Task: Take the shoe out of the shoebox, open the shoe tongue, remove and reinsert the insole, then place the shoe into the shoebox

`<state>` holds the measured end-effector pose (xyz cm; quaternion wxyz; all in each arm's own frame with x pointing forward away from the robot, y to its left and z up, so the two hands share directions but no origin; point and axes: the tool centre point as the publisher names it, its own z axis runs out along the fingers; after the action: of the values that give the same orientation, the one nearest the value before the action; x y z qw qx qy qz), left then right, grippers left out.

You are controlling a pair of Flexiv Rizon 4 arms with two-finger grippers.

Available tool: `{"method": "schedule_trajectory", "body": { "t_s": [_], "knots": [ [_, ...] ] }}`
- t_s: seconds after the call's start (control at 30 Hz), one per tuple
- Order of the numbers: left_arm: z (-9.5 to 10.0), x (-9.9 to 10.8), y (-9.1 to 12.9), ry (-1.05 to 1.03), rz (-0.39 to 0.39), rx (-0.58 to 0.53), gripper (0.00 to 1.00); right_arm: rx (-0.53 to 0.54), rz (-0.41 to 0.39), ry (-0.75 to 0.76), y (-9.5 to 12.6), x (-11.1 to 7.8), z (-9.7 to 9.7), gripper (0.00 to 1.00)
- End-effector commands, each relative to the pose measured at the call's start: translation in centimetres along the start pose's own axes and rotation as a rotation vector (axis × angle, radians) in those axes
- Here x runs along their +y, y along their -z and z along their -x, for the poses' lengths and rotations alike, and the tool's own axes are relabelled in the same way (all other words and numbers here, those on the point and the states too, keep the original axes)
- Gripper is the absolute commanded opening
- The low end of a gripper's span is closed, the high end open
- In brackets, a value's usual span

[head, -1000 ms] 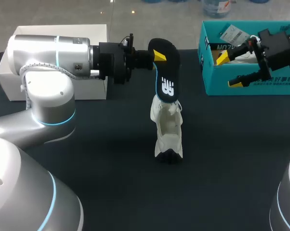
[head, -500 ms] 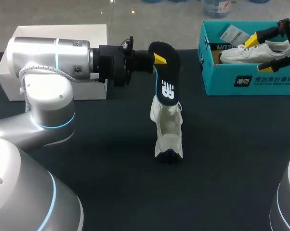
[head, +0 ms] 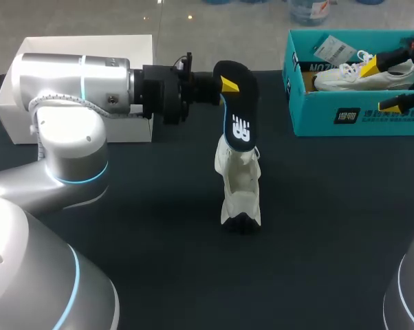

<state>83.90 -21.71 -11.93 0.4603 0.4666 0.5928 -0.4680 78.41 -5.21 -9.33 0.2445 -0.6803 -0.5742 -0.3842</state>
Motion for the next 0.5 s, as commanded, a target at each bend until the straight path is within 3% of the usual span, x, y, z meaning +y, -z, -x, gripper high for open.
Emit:
{"method": "schedule_trajectory", "body": {
  "t_s": [0.03,0.37,0.5],
  "knots": [
    [0.0,-0.1,-0.4,0.006,0.001,-0.003,0.00,0.013,-0.005,0.001,0.1,-0.1,0.2,1.00],
    [1.4,-2.3,-0.6,0.111,-0.031,-0.076,0.00,0.013,-0.005,0.001,0.1,-0.1,0.2,1.00],
    [1.0,-3.8,-0.2,0.195,-0.059,-0.063,0.00,0.013,-0.005,0.001,0.1,-0.1,0.2,1.00]
  ]
}}
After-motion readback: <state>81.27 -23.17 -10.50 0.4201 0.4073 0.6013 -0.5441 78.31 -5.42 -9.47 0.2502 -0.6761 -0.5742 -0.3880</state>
